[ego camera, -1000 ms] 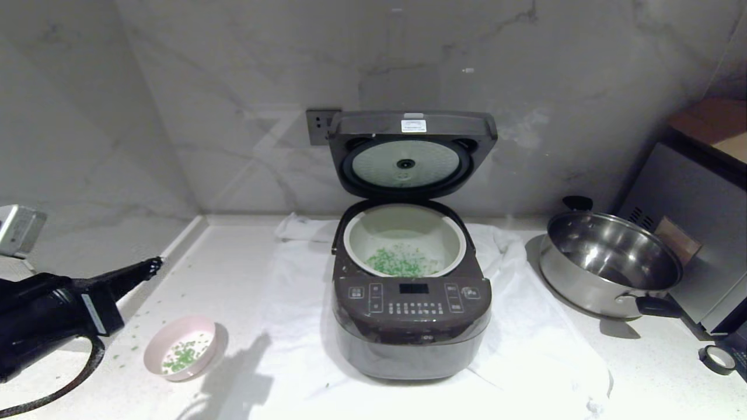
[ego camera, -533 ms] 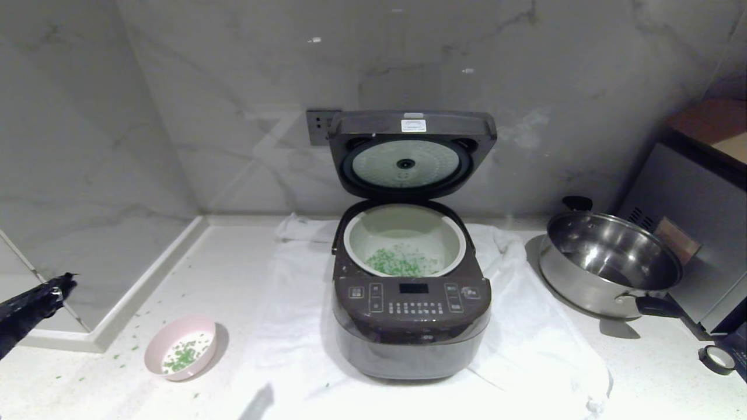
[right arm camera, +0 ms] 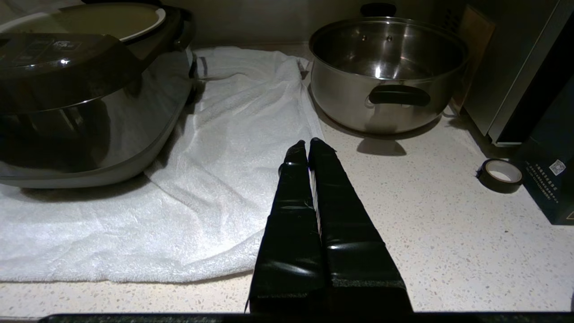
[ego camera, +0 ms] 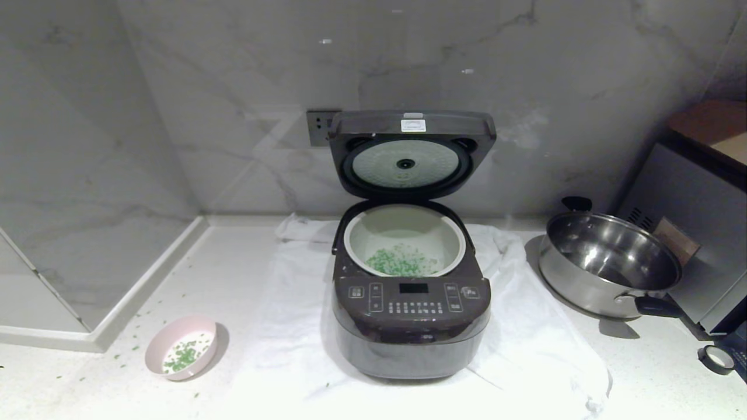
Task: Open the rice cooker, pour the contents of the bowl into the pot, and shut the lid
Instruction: Turn on the tap
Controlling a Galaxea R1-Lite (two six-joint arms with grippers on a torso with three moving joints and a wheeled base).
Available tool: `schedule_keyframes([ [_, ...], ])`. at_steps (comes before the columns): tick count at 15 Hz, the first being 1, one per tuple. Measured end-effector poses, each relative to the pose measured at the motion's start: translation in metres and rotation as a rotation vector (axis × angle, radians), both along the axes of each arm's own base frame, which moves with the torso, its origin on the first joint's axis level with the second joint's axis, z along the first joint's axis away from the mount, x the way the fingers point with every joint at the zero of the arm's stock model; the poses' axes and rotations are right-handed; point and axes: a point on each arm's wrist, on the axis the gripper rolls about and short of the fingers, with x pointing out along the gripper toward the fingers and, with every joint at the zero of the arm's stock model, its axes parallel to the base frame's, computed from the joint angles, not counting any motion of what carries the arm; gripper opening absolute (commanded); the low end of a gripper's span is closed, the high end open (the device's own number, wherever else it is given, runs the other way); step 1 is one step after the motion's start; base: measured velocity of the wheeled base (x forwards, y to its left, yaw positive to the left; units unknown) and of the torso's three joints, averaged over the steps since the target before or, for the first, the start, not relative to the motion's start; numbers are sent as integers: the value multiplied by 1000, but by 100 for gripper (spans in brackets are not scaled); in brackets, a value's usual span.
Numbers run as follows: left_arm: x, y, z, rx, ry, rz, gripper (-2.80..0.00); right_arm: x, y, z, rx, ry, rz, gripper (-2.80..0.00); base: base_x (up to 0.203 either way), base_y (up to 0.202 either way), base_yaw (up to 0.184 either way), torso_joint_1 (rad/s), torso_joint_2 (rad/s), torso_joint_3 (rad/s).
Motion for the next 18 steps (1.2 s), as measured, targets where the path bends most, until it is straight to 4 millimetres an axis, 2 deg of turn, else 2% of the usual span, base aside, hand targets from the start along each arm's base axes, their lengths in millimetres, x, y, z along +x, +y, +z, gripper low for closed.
schedule_keyframes([
  [4,-3,1,0,0,-16,-43,-280,0,0,0,1,0,0,-280,0,0,0,0,0,0],
  [7,-14,2,2,2,-47,-91,-280,0,0,0,0,0,0,-280,0,0,0,0,0,0],
  [9,-18,2,-14,7,-48,-92,-280,0,0,0,0,0,0,-280,0,0,0,0,0,0],
  [11,-20,3,-37,11,-40,-48,-280,0,0,0,0,0,0,-280,0,0,0,0,0,0],
  [15,-9,9,-91,65,51,253,-280,0,0,0,1,0,0,-280,0,0,0,0,0,0],
  [18,-5,11,-106,106,59,340,-280,0,0,0,1,0,0,-280,0,0,0,0,0,0],
])
